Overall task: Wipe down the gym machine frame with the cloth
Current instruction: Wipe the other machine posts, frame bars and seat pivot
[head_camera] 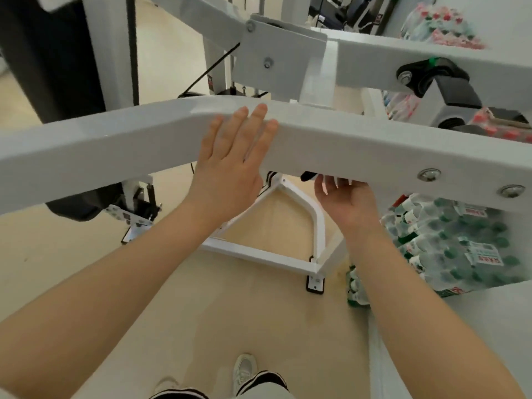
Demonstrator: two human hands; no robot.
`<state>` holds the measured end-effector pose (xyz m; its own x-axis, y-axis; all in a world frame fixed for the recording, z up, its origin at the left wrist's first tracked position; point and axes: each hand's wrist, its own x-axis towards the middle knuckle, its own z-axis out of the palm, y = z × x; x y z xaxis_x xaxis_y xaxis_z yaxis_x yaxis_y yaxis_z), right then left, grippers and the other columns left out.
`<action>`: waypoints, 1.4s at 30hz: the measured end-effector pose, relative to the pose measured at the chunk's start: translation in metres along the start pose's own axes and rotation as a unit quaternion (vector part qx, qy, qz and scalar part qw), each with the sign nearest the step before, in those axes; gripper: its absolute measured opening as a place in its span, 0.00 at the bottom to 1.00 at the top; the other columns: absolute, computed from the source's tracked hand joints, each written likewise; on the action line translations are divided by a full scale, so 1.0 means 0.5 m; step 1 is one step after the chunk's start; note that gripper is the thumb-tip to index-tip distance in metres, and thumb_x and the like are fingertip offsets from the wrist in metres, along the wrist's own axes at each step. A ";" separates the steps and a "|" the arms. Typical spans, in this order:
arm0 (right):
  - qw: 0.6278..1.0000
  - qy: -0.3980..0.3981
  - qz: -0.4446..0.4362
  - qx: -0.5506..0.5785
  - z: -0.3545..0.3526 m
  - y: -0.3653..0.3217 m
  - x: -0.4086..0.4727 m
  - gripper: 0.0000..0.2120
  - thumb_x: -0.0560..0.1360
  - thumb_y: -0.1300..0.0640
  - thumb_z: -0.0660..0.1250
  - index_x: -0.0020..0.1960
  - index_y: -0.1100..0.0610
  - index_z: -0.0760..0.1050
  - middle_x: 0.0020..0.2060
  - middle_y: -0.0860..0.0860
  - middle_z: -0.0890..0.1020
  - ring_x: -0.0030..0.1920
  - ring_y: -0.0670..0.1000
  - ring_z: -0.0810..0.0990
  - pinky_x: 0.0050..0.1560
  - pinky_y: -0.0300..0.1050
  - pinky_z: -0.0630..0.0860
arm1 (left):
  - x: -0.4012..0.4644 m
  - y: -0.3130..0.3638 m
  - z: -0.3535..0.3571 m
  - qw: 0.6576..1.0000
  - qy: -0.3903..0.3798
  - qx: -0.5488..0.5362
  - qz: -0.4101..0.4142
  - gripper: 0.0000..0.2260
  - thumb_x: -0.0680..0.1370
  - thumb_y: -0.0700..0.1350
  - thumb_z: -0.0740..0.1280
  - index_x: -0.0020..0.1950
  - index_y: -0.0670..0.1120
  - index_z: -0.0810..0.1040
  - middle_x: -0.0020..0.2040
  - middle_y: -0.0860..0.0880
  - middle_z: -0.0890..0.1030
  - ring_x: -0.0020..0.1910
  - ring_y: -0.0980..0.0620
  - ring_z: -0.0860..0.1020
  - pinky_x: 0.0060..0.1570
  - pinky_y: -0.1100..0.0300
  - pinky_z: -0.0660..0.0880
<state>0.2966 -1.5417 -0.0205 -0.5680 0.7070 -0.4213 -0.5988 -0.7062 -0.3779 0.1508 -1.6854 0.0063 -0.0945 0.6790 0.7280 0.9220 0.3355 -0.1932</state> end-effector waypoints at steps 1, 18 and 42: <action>1.000 0.000 0.015 -0.005 0.013 0.023 0.003 0.12 0.78 0.63 0.56 0.40 0.56 0.75 0.36 0.49 0.77 0.42 0.50 0.76 0.52 0.46 0.73 | -0.017 -0.024 -0.010 1.000 -0.006 0.021 -0.014 0.28 0.67 0.39 0.61 0.69 0.41 0.66 0.68 0.40 0.71 0.67 0.43 0.63 0.68 0.46 0.56; 0.935 -0.072 0.308 -0.160 0.214 0.649 -0.121 0.06 0.80 0.58 0.58 0.55 0.56 0.71 0.44 0.49 0.78 0.49 0.49 0.78 0.44 0.48 0.74 | -0.388 -0.367 -0.315 0.945 -0.132 0.221 -0.204 0.29 0.66 0.39 0.58 0.69 0.40 0.64 0.68 0.39 0.69 0.66 0.42 0.62 0.64 0.46 0.56; 0.673 -0.354 0.373 -0.532 0.187 1.398 -0.539 0.13 0.80 0.56 0.60 0.60 0.62 0.71 0.48 0.56 0.81 0.49 0.53 0.81 0.55 0.50 0.76 | -0.980 -0.671 -0.697 0.707 -0.110 -0.235 -0.658 0.16 0.79 0.48 0.60 0.67 0.49 0.69 0.57 0.51 0.75 0.52 0.51 0.76 0.53 0.54 0.76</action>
<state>-0.0218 -2.2222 -0.0941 -0.8389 -0.2838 -0.4644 0.5306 -0.2360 -0.8141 0.0186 -2.3580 -0.0563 -0.9950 0.0828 -0.0558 -0.0007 0.5530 0.8332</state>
